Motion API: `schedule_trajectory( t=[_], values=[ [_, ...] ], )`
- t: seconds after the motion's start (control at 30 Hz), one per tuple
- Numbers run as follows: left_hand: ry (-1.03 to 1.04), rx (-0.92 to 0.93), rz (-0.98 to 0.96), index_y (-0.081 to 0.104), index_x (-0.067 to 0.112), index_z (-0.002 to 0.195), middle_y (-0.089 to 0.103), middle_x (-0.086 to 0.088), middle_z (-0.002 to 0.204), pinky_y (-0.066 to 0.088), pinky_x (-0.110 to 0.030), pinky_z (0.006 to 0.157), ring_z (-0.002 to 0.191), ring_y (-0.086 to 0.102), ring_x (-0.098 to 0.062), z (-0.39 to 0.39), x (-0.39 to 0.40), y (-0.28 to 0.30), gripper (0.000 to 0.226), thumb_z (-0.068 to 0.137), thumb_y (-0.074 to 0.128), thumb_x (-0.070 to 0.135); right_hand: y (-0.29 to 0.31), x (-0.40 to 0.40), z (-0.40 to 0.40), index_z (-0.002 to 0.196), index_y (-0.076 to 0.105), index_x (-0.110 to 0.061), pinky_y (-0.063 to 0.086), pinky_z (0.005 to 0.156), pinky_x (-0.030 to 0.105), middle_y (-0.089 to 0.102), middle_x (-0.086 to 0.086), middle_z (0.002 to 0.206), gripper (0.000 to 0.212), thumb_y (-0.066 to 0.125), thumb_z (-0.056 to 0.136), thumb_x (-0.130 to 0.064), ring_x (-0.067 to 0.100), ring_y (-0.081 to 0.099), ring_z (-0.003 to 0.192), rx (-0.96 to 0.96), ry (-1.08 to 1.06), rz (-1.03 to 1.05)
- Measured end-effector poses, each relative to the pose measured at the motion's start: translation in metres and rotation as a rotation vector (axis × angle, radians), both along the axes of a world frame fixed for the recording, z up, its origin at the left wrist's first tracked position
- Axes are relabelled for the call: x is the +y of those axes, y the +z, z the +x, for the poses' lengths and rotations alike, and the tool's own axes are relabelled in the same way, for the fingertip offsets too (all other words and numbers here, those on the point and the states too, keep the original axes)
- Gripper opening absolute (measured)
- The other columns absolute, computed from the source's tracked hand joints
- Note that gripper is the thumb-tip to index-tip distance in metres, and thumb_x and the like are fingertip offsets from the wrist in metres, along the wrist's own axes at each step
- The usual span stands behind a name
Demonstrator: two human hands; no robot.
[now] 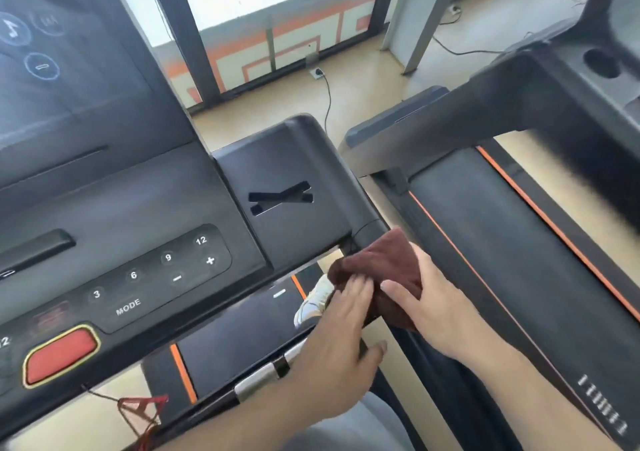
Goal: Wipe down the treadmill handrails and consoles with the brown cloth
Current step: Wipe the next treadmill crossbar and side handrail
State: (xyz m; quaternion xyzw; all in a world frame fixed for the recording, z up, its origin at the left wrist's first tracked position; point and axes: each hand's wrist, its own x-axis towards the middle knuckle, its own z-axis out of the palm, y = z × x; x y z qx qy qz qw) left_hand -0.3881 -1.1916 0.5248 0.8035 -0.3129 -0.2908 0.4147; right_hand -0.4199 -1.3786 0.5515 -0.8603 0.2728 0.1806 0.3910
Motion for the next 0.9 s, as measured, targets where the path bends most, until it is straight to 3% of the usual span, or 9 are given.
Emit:
schedule_trajectory(
  t=[0.03, 0.1, 0.23, 0.37, 0.5, 0.57, 0.67, 0.8, 0.9],
  values=[
    [0.107, 0.080, 0.000, 0.014, 0.047, 0.154, 0.041, 0.022, 0.151, 0.036, -0.023, 0.111, 0.136, 0.040, 0.002, 0.003, 0.000, 0.004, 0.078, 0.094, 0.057, 0.022, -0.002, 0.003, -0.001, 0.157, 0.020, -0.044, 0.040, 0.101, 0.029, 0.046, -0.016, 0.151, 0.089, 0.061, 0.083, -0.074, 0.007, 0.049, 0.131, 0.011, 0.015, -0.063],
    [0.221, 0.231, 0.091, 0.019, 0.051, 0.147, 0.059, 0.020, 0.118, 0.045, -0.023, 0.083, 0.100, 0.059, -0.004, 0.013, -0.004, 0.011, 0.065, 0.095, 0.051, 0.026, -0.003, 0.010, 0.005, 0.160, 0.009, -0.041, 0.041, 0.109, 0.039, 0.037, -0.011, 0.159, 0.107, 0.066, 0.077, -0.076, 0.016, 0.043, 0.141, 0.032, 0.027, -0.160],
    [0.190, 0.547, 0.195, 0.056, 0.023, 0.133, 0.064, 0.003, 0.129, 0.046, -0.039, 0.105, 0.111, 0.060, -0.013, 0.051, -0.023, 0.010, 0.055, 0.084, 0.039, 0.042, -0.007, 0.015, 0.031, 0.160, 0.007, -0.037, 0.043, 0.104, 0.041, 0.044, -0.005, 0.154, 0.109, 0.069, 0.077, -0.071, 0.021, 0.049, 0.136, -0.002, 0.059, -0.264],
    [0.316, 1.007, 0.023, 0.066, 0.012, 0.093, 0.067, -0.008, 0.091, 0.049, -0.031, 0.073, 0.069, 0.063, -0.014, 0.068, -0.022, -0.005, 0.024, 0.080, 0.053, 0.027, -0.011, 0.022, 0.062, 0.160, 0.006, -0.031, 0.046, 0.100, 0.044, 0.046, 0.000, 0.148, 0.121, 0.077, 0.069, -0.068, 0.027, 0.054, 0.131, 0.012, 0.084, -0.366],
    [0.489, 1.049, -0.015, 0.060, 0.013, 0.100, 0.059, -0.012, 0.095, 0.043, -0.037, 0.084, 0.088, 0.053, -0.026, 0.077, -0.024, -0.009, 0.057, 0.049, 0.059, 0.039, -0.014, 0.027, 0.076, 0.161, 0.000, -0.024, 0.048, 0.091, 0.046, 0.046, 0.005, 0.146, 0.123, 0.075, 0.073, -0.064, 0.032, 0.058, 0.124, -0.008, 0.165, -0.478],
    [0.517, 1.057, 0.000, 0.069, 0.016, 0.097, 0.068, -0.005, 0.094, 0.046, -0.038, 0.088, 0.087, 0.060, -0.023, 0.075, -0.027, -0.026, 0.049, 0.056, 0.062, 0.043, -0.015, 0.023, 0.073, 0.162, -0.001, -0.027, 0.048, 0.089, 0.045, 0.042, 0.001, 0.153, 0.118, 0.071, 0.077, -0.063, 0.033, 0.058, 0.124, -0.053, 0.204, -0.489],
    [0.351, 0.962, 0.034, 0.073, 0.044, 0.105, 0.070, 0.012, 0.123, 0.043, -0.037, 0.109, 0.114, 0.062, -0.008, 0.068, -0.021, -0.023, 0.056, 0.064, 0.067, 0.083, -0.012, 0.006, 0.063, 0.162, 0.009, -0.041, 0.046, 0.097, 0.043, 0.033, -0.016, 0.164, 0.098, 0.066, 0.085, -0.058, 0.026, 0.055, 0.132, -0.157, 0.235, -0.368],
    [0.258, 0.618, 0.105, 0.031, 0.046, 0.152, 0.038, 0.032, 0.145, 0.024, -0.015, 0.108, 0.133, 0.035, 0.011, 0.054, -0.008, 0.034, 0.059, 0.098, 0.048, 0.061, -0.019, -0.013, 0.058, 0.133, 0.052, -0.053, 0.055, 0.090, 0.043, 0.076, -0.009, 0.115, 0.047, 0.051, 0.088, -0.066, 0.024, 0.070, 0.107, -0.316, -0.006, -0.145],
    [0.289, 0.523, -0.037, 0.027, 0.047, 0.155, 0.040, 0.031, 0.153, 0.028, -0.023, 0.120, 0.138, 0.037, 0.013, 0.052, 0.000, 0.048, 0.077, 0.087, 0.052, 0.070, -0.018, -0.013, 0.067, 0.129, 0.058, -0.046, 0.055, 0.090, 0.045, 0.077, -0.005, 0.107, 0.050, 0.045, 0.087, -0.070, 0.028, 0.070, 0.105, -0.302, -0.030, -0.175]
  ],
)
